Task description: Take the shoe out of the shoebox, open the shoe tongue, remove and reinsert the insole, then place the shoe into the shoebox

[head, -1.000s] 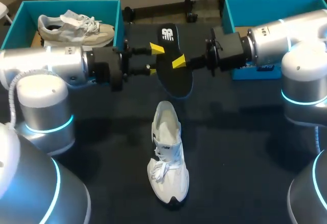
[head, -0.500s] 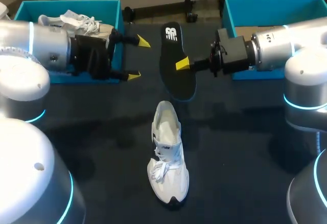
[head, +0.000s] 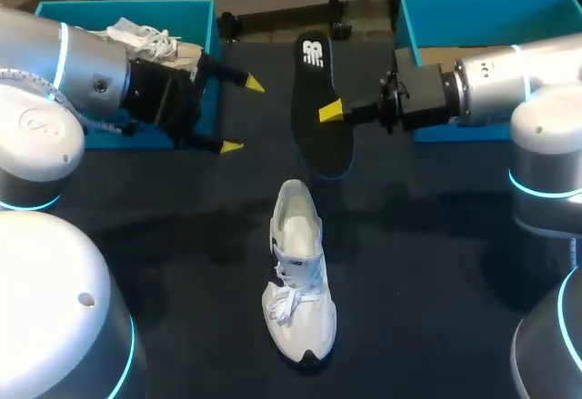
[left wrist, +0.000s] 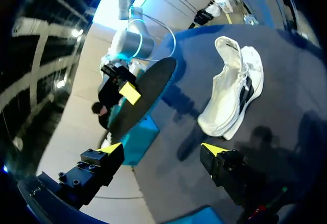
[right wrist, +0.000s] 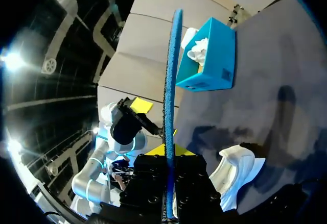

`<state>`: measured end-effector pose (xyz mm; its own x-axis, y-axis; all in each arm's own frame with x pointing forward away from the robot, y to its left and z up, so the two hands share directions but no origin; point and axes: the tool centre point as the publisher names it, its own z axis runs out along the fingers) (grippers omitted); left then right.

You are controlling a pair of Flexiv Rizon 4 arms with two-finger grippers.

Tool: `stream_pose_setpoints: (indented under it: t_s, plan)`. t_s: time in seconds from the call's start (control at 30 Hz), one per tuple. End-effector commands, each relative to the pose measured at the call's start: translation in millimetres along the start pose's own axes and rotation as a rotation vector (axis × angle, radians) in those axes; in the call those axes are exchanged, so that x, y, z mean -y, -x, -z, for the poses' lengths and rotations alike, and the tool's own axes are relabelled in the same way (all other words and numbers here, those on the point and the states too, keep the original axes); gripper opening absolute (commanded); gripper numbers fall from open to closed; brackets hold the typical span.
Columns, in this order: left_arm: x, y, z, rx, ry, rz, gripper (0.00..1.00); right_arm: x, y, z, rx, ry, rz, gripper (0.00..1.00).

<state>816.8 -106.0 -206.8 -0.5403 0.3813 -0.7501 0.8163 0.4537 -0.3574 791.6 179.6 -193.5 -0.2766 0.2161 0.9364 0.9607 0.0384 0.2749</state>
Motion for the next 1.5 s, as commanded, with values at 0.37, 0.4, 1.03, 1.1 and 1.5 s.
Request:
stream_pose_setpoints:
  t_s: [0.37, 0.4, 1.03, 1.1, 1.5]
  plan:
    - [18, -36.0, 21, -0.211, 0.21, 0.392, 1.0, 14.9, 9.4, 10, -0.037, 0.034, 0.167, 0.0]
    - [18, -36.0, 21, -0.211, 0.21, 0.392, 1.0, 14.9, 9.4, 10, -0.037, 0.034, 0.167, 0.0]
    - [14, -73.1, -9, -0.348, 0.217, 0.665, 1.0, 35.6, 25.1, -16, -0.017, 0.125, 0.299, 0.0]
    - [15, -76.2, -11, -0.377, 0.198, 0.674, 1.0, 35.8, 24.6, -20, -0.01, 0.127, 0.318, 0.0]
    - [15, -76.2, -11, -0.377, 0.198, 0.674, 1.0, 35.9, 24.5, -22, -0.008, 0.135, 0.326, 0.0]
